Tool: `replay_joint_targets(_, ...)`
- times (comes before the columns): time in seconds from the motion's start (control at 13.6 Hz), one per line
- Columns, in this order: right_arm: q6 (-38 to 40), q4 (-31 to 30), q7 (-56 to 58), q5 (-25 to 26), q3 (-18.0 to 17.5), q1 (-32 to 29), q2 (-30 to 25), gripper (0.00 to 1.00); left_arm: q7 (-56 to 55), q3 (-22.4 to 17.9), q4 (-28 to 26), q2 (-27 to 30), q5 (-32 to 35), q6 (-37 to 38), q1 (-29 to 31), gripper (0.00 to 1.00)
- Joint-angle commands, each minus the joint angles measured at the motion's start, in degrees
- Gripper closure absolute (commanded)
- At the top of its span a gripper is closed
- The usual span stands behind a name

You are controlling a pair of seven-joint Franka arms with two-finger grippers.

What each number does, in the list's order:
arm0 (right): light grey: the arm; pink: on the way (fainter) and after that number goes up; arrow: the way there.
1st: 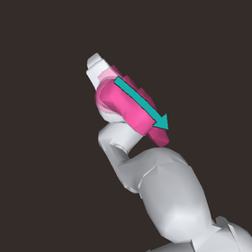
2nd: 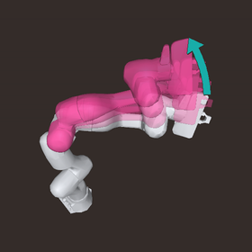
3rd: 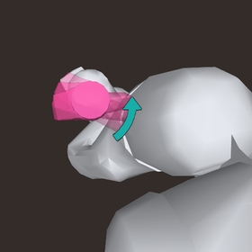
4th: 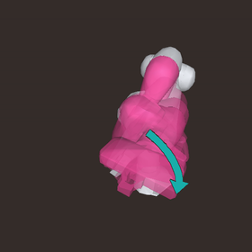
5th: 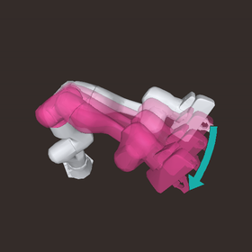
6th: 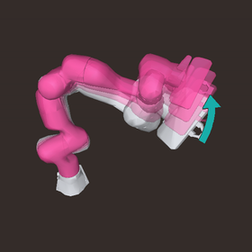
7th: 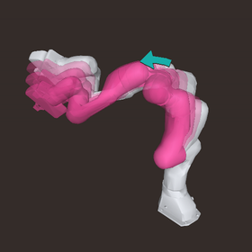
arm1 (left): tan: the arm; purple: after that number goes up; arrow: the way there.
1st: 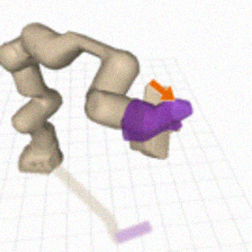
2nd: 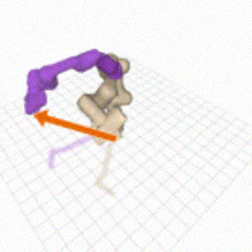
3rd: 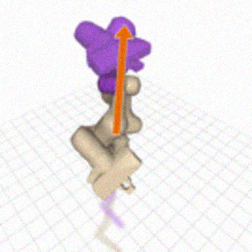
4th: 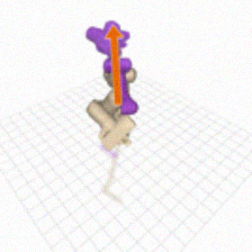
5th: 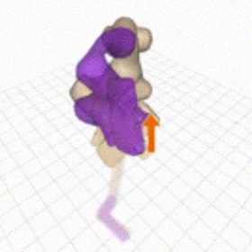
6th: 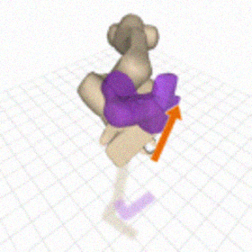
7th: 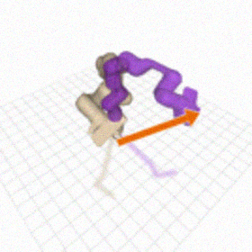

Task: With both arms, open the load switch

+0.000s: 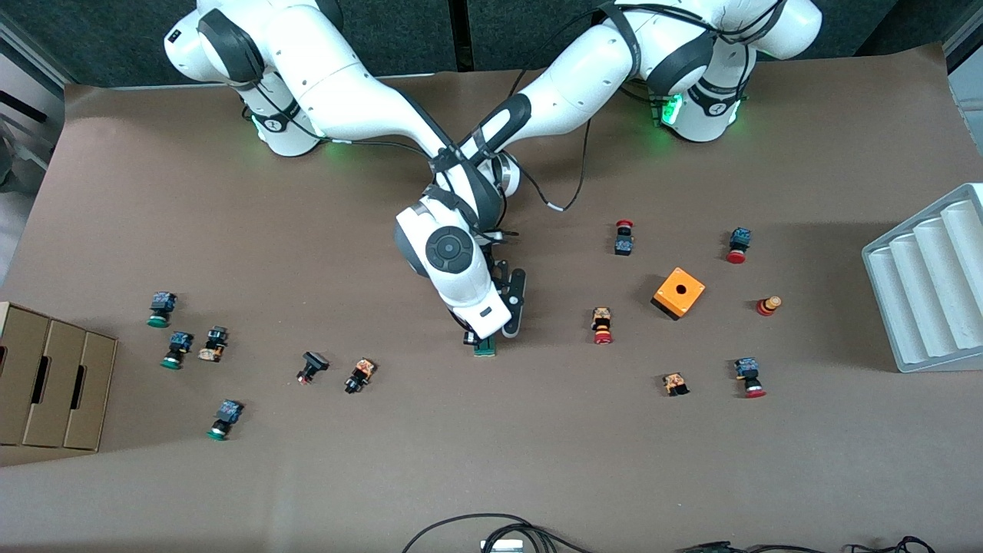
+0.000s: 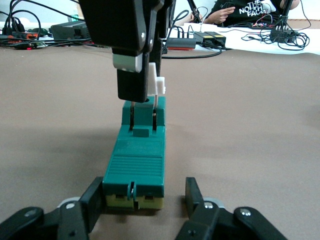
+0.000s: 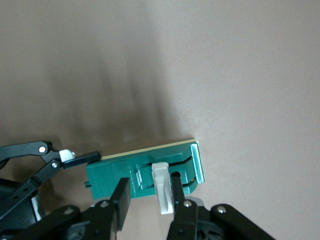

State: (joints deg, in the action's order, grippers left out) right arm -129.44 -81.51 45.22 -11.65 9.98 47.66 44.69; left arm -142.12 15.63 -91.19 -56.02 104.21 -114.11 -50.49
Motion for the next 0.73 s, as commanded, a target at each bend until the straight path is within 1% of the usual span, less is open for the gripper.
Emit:
replay_joint_targets(0.0,1.12,-2.34,-0.30,-1.09,-0.31,0.42,-1.89,0.59,-0.87,-0.42,1.01,-1.46,0.56,0.12,-0.49,0.28)
replay_joint_targets(0.15,1.03,-3.21,-0.39,-1.09,-0.23,0.77,-1.89,0.59,-0.87,-0.42,1.02,-1.46,0.65,0.12,-0.49,0.28)
replay_joint_targets(0.66,1.03,-3.39,-0.57,-1.18,-0.32,0.95,-1.98,0.59,-0.87,-0.42,1.02,-1.46,0.65,0.12,-0.49,0.28)
